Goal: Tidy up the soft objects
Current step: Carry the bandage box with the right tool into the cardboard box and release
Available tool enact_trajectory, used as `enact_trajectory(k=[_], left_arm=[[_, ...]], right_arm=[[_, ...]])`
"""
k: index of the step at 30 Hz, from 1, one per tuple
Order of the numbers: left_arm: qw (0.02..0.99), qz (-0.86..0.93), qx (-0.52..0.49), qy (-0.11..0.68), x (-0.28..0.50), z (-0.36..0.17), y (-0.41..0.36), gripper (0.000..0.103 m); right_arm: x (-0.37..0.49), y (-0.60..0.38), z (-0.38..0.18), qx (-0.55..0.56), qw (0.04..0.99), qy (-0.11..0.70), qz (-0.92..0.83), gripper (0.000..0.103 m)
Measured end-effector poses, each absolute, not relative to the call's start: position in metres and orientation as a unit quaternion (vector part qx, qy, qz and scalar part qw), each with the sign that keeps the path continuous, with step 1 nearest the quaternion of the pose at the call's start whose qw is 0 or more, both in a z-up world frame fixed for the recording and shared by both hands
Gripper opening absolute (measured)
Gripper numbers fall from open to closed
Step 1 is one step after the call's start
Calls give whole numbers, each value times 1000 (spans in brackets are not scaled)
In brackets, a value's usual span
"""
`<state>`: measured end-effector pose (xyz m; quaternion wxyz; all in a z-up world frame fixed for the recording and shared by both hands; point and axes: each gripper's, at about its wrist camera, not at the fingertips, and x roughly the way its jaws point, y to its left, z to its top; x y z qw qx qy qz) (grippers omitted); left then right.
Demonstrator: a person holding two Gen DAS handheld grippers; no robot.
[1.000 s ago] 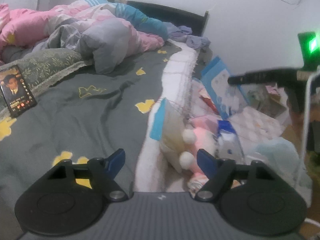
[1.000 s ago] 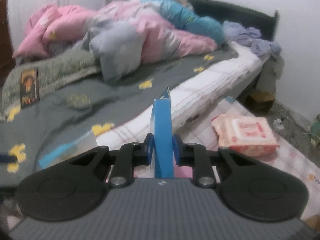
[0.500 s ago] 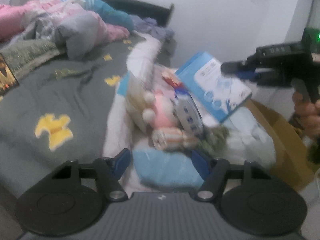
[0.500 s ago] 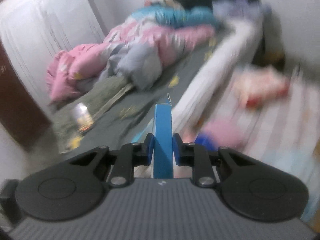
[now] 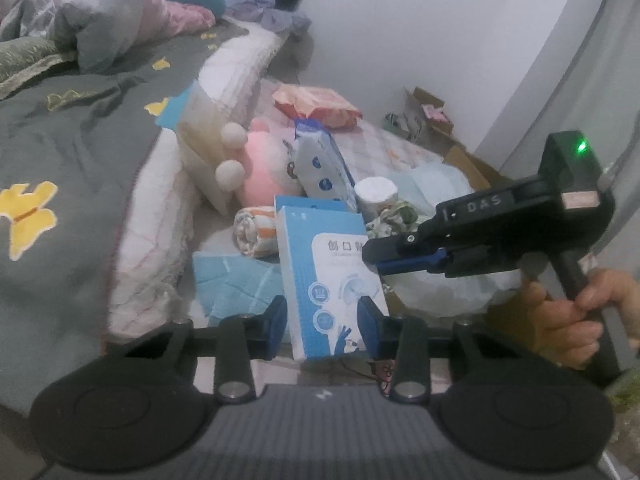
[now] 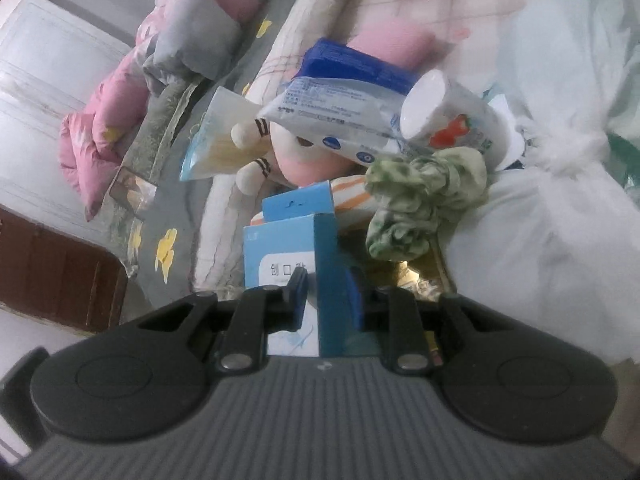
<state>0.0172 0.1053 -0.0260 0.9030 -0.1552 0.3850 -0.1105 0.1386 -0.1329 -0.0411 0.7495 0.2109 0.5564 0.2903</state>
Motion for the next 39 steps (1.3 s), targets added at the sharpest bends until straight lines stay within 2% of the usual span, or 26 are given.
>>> enact_trajectory(k=[11, 21, 30, 39], left_arm=[[890, -100, -149, 419, 47, -41, 100, 40], [896, -93, -132, 414, 49, -31, 92, 40], [919, -116, -102, 363, 43, 23, 66, 42], [924, -198, -77, 319, 81, 80, -7, 44]], right_arm=[[157, -122, -50, 226, 732, 568, 301, 22], [153, -123, -57, 239, 730, 567, 297, 29], [143, -144, -8, 253, 759, 511, 313, 30], [139, -230, 54, 298, 800, 430, 293, 30]])
